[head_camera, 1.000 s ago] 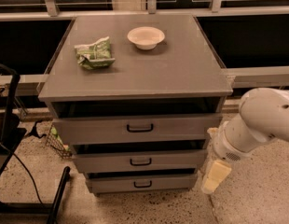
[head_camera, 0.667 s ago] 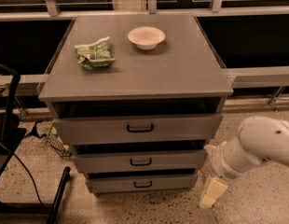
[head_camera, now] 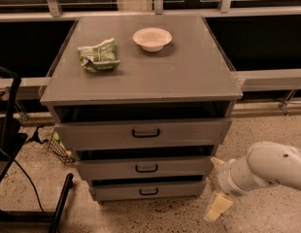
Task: Open bottom drawer
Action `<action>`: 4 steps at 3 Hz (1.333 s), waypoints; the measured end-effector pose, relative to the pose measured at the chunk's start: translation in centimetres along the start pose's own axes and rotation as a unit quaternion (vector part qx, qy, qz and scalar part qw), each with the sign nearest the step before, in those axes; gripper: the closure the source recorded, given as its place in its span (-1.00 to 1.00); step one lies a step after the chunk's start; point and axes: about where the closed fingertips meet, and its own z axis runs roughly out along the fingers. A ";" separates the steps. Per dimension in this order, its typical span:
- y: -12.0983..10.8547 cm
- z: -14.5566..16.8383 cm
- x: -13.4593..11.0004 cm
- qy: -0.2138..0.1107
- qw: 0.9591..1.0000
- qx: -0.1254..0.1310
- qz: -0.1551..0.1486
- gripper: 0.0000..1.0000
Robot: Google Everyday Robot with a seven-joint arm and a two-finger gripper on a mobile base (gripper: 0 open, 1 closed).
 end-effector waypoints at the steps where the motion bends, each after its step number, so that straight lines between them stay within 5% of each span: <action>1: -0.2 2.5 0.6 -0.014 1.000 0.015 -0.017 -1.00; 4: -2.6 13.6 3.9 -0.002 1.000 0.025 -0.015 -1.00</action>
Offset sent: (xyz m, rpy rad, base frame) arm 0.0293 0.0032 -0.0845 0.0095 -0.1052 0.0348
